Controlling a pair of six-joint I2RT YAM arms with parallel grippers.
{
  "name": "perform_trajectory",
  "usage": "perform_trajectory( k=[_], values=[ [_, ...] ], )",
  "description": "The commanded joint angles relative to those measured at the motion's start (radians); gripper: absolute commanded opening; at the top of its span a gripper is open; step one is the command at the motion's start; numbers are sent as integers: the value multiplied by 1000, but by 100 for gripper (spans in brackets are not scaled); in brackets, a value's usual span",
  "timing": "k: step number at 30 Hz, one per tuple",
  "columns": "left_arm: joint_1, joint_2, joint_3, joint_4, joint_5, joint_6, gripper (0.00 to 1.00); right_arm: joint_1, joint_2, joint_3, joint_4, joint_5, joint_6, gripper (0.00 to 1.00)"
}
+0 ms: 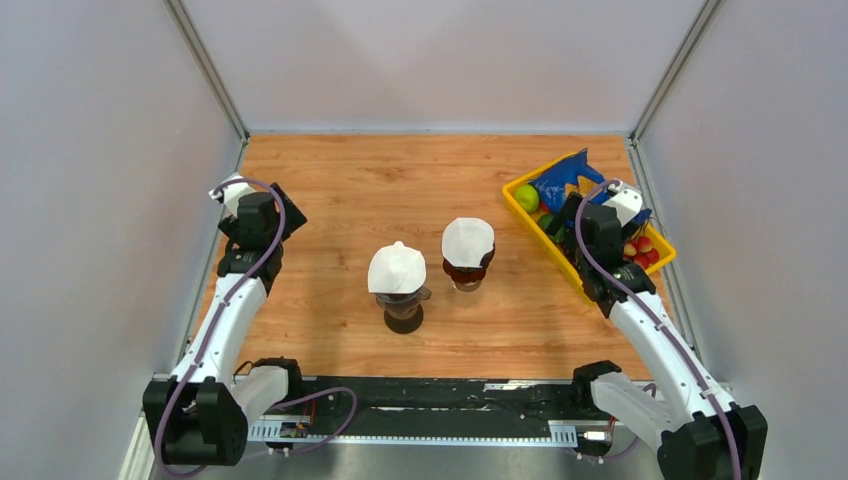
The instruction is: Place the coffee filter in the dripper
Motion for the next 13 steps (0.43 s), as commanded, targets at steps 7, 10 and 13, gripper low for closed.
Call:
perform_trajectory(
  k=[7,10,13],
  values=[
    [9,-92,-77,149,89,15,100,-3,49,-23,38,28,7,100],
    [9,-104,-96,172,133,28,100,-3,57,-24,48,29,5,99],
    [9,-114,-105,186,162,35,100,-2,55,-19,51,9,-3,100]
  ],
)
